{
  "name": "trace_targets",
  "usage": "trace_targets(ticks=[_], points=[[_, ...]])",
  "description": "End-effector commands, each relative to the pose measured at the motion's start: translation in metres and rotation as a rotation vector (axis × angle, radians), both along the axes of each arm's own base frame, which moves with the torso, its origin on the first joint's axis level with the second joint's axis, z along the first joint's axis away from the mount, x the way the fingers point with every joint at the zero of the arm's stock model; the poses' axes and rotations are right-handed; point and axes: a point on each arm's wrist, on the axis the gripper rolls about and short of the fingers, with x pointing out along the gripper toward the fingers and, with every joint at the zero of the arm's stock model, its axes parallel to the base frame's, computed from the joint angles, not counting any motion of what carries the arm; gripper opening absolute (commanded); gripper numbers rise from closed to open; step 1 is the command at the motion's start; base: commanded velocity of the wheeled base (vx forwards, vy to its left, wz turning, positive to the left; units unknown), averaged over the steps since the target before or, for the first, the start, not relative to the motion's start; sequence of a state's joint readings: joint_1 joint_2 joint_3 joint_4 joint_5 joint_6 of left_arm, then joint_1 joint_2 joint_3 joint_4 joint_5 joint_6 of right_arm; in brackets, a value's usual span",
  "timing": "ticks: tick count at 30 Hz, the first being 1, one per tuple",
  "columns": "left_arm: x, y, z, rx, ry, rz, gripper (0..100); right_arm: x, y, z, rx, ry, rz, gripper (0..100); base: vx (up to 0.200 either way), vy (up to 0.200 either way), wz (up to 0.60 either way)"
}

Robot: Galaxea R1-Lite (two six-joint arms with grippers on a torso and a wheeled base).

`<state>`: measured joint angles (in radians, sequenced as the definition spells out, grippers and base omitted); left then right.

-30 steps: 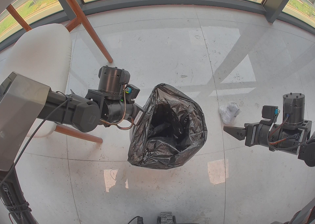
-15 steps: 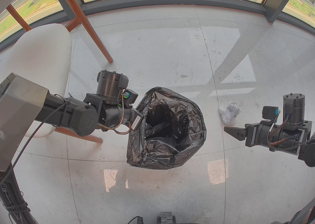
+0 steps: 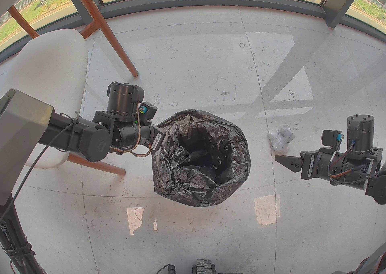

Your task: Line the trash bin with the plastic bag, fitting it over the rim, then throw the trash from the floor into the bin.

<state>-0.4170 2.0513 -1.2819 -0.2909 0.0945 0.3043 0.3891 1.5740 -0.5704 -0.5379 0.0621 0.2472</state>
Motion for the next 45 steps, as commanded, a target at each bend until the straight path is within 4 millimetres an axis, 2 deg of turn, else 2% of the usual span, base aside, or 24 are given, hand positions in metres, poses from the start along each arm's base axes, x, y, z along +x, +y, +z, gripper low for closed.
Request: trace_targets(ticks=[1, 7, 8, 13, 17, 23, 28, 29, 31, 36, 40, 44, 45], points=[[0.0, 0.002, 0.0, 0.0, 0.0, 0.005, 0, 0.0, 0.0, -0.001, -0.002, 0.001, 0.002, 100, 0.0, 0.0, 0.0], [0.002, 0.001, 0.002, -0.019, -0.047, 0.005, 0, 0.001, -0.002, 0.0, -0.001, 0.0, -0.007, 100, 0.0, 0.0, 0.0], [0.002, 0.001, 0.002, -0.021, -0.046, 0.005, 100, 0.001, -0.002, 0.0, 0.0, -0.001, -0.008, 100, 0.0, 0.0, 0.0], [0.0, 0.002, 0.004, -0.027, -0.051, 0.007, 100, 0.001, -0.004, 0.0, 0.0, 0.001, -0.016, 100, 0.0, 0.0, 0.0], [-0.009, 0.006, 0.018, -0.044, -0.074, 0.008, 100, 0.004, -0.012, -0.003, -0.007, 0.008, -0.051, 100, 0.0, 0.0, 0.0], [-0.048, 0.016, 0.051, -0.082, -0.122, -0.008, 100, 0.013, -0.041, -0.003, -0.002, 0.011, -0.162, 100, 0.0, 0.0, 0.0], [-0.084, 0.026, 0.066, -0.142, -0.126, -0.057, 100, 0.021, -0.065, -0.01, -0.001, 0.04, -0.242, 100, 0.0, 0.0, 0.0], [-0.085, 0.026, 0.066, -0.145, -0.127, -0.058, 100, 0.021, -0.065, -0.01, 0.0, 0.041, -0.243, 100, 0.0, 0.0, 0.0], [-0.094, 0.03, 0.073, -0.189, -0.126, -0.073, 100, 0.029, -0.076, -0.021, -0.005, 0.081, -0.275, 100, 0.0, 0.0, 0.0], [-0.102, 0.037, 0.083, -0.241, -0.136, -0.146, 100, 0.056, -0.087, -0.042, -0.006, 0.102, -0.315, 100, 0.0, 0.0, 0.0], [-0.115, 0.043, 0.096, -0.26, -0.173, -0.153, 100, 0.08, -0.088, -0.058, 0.003, 0.057, -0.32, 100, 0.0, 0.0, 0.0], [-0.119, 0.045, 0.099, -0.263, -0.185, -0.154, 100, 0.098, -0.088, -0.072, 0.007, 0.046, -0.3, 100, 0.0, 0.0, 0.0], [-0.121, 0.046, 0.103, -0.269, -0.192, -0.153, 100, 0.108, -0.088, -0.078, -0.006, 0.043, -0.294, 100, 0.0, 0.0, 0.0]])
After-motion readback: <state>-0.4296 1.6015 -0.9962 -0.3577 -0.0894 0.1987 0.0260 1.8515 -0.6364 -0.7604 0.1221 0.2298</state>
